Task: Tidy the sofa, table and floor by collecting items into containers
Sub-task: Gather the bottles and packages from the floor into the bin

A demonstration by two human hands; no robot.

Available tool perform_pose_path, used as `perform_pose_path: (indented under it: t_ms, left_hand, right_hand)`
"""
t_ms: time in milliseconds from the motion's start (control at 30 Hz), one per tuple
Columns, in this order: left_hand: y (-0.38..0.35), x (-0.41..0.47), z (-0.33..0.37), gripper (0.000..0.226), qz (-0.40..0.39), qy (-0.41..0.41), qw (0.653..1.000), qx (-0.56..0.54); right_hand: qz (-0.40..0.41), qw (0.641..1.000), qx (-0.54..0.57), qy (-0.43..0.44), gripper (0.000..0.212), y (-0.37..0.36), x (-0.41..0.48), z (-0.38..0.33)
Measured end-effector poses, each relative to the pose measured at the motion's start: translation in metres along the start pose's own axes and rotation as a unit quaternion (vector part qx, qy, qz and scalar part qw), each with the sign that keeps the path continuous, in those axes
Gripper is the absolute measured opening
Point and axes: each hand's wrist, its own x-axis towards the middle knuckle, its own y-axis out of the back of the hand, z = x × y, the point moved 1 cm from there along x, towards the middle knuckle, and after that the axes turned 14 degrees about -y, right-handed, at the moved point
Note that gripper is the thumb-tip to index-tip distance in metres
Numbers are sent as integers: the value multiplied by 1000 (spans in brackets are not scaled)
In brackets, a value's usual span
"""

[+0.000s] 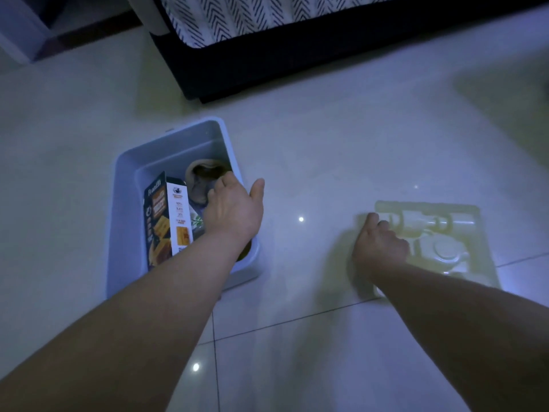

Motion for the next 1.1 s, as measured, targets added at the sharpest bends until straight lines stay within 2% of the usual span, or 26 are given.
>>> perform_pose_path:
  t_ms: [133, 233, 300, 400, 500, 633, 767, 967, 1100]
  left_hand:
    - [11, -6, -5, 62, -8, -36, 999, 12]
    - [21, -10, -17, 62, -26, -44, 999, 6]
    - [28, -9, -32, 61, -42, -49, 998, 15]
    - [40, -9, -56, 54, -43, -73, 996, 37]
    - [44, -10, -73, 50, -17, -65, 998, 12]
    - [47, -11, -86, 41, 24, -41, 997, -54]
    - [64, -5, -97, 45, 68, -27, 994, -75]
    - [78, -5, -121, 39, 107, 34, 986, -119]
    - [86, -10, -133, 38, 124, 63, 985, -100]
  right_hand:
    - [-15, 999, 19, 38, 36, 1, -11, -10]
    - [-5, 998, 30, 58, 49, 12, -16, -19]
    - [15, 997, 28, 64, 54, 22, -18, -24]
    - [64, 994, 29, 87, 39, 40, -26, -32]
    - [123, 983, 43, 127, 41, 57, -35, -48]
    - [190, 959, 75, 195, 49, 86, -52, -75]
    - [240, 931, 82, 263, 57, 107, -82, -105]
    - [240, 880, -13, 410, 59, 111, -128, -140]
    - [242, 839, -59, 484, 54, 100, -139, -150]
